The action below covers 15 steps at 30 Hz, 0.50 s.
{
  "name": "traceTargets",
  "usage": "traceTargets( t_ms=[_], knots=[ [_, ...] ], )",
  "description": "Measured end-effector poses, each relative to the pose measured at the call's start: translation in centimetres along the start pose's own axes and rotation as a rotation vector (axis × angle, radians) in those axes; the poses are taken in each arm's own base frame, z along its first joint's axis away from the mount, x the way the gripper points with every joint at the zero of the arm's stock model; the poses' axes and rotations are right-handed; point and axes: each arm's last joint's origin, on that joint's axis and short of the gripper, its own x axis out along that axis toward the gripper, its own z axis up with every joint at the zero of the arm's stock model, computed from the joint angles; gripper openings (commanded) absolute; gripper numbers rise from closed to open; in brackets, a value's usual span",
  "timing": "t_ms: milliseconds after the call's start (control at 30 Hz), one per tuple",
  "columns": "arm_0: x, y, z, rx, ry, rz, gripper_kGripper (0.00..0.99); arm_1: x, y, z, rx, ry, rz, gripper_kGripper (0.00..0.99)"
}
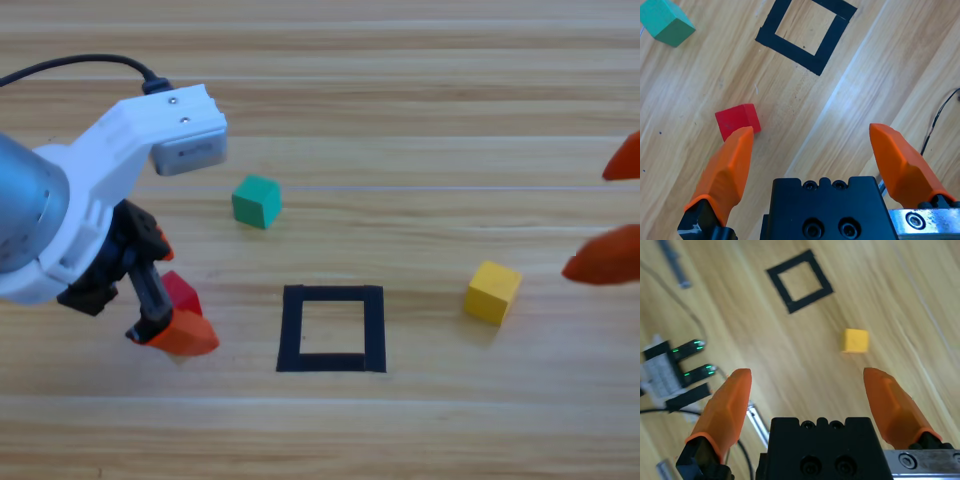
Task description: Stack the blocks in the rectangular block: red at the bottom, yellow in the middle, green on top
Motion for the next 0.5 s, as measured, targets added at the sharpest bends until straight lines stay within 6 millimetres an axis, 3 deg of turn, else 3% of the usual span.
traceTargets(
  t_ms=[167, 300, 500],
  knots=[
    [-0.4, 0.2, 1.4, -0.027, 0.015, -0.001, 0.989, 2.1, -1.1, 0.5, 0.049, 0.073, -0.162, 0.989],
    [-1.7, 0.5, 3.2, -0.073, 0.001, 0.01, 0.974, 4.7, -2.1, 2.5, 0.025, 0.114, -0.165, 0.988],
    [-5.4, 1.3, 6.4, -0.275, -0.075, 0.084, 0.957, 12.4, -5.5, 4.6, 0.011, 0.257, -0.154, 0.988]
  ],
)
